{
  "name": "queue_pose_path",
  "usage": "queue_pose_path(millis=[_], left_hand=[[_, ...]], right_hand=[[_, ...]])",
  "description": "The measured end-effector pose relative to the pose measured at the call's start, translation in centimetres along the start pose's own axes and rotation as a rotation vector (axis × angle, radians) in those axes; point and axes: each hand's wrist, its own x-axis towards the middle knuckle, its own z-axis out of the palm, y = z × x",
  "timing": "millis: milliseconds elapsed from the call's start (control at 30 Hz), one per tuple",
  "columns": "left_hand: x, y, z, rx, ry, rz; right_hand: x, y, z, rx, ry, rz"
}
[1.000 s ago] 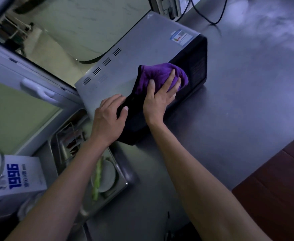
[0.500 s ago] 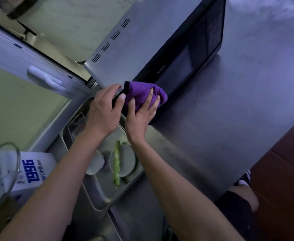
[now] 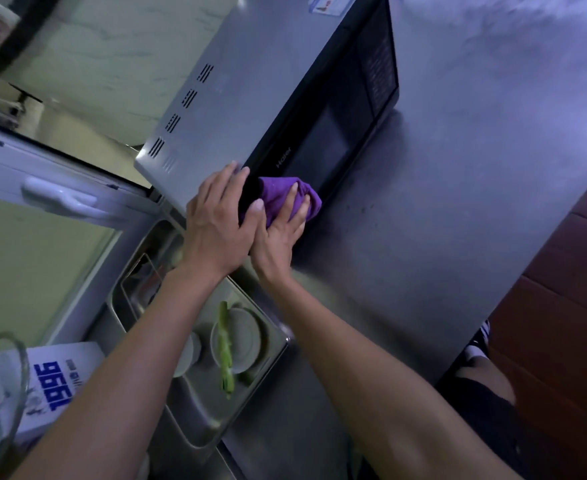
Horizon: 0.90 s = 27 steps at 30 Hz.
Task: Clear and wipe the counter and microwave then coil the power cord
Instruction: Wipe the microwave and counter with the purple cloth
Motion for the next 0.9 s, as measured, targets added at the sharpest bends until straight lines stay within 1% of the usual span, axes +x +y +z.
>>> queue_pose_path(millis=[200, 433, 567, 733, 900], left_hand=[[4.5, 2.9, 0.5, 0.008, -0.010, 0.012], [12.3, 8.3, 1.8, 0.018, 0.032, 0.092], [15.9, 11.0, 2.4, 0.034, 0.029, 0.101], [18.6, 12.3, 2.6, 0.044, 0.037, 0.108], [18.0, 11.4, 2.8, 0.051, 0.034, 0.138]], right_hand=[[7.1, -3.2, -4.3, 0.006, 0.021, -0.004], [17.1, -8.5, -9.7, 0.052, 0.066, -0.013], [22.1, -10.2, -12.3, 0.041, 0.095, 0.010], [25.4, -10.8, -14.3, 0.042, 0.107, 0.038], [26.4, -9.4, -15.7, 0.054, 0.093, 0.081]])
